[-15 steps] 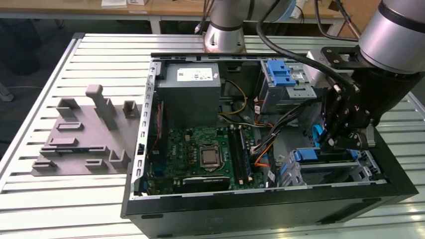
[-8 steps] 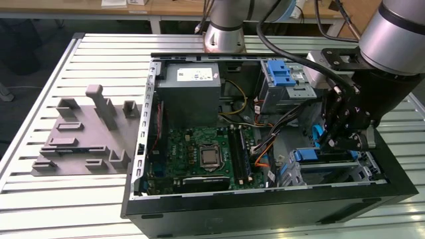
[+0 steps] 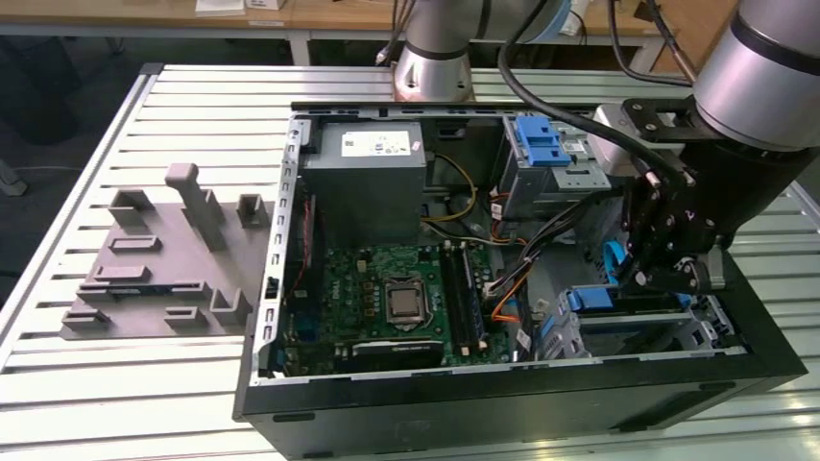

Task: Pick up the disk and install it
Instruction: 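Insert the second disk wire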

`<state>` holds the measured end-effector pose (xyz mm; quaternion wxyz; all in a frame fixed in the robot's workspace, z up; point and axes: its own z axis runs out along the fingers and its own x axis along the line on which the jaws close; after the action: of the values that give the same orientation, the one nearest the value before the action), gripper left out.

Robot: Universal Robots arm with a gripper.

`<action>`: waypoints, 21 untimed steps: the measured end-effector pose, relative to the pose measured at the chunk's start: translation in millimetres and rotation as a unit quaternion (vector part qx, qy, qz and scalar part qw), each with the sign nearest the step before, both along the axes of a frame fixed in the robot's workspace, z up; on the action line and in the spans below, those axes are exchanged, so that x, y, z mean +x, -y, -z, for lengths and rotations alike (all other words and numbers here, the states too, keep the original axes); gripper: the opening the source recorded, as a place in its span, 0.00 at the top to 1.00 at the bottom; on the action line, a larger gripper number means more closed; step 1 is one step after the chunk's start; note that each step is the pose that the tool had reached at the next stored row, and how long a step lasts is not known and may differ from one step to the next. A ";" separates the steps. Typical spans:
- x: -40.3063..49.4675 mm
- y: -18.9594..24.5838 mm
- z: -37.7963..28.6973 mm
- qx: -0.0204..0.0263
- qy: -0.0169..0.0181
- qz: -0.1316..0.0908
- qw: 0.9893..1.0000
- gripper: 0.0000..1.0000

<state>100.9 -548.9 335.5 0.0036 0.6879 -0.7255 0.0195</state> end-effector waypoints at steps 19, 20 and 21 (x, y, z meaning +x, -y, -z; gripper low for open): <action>3.9 0.1 2.3 0.001 0.000 0.000 1.000 0.84; 4.1 0.1 2.7 0.001 0.000 0.000 1.000 0.84; 4.2 0.1 2.8 0.001 0.000 0.000 1.000 0.84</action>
<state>105.0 -549.0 332.8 0.0029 0.6880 -0.7254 0.0187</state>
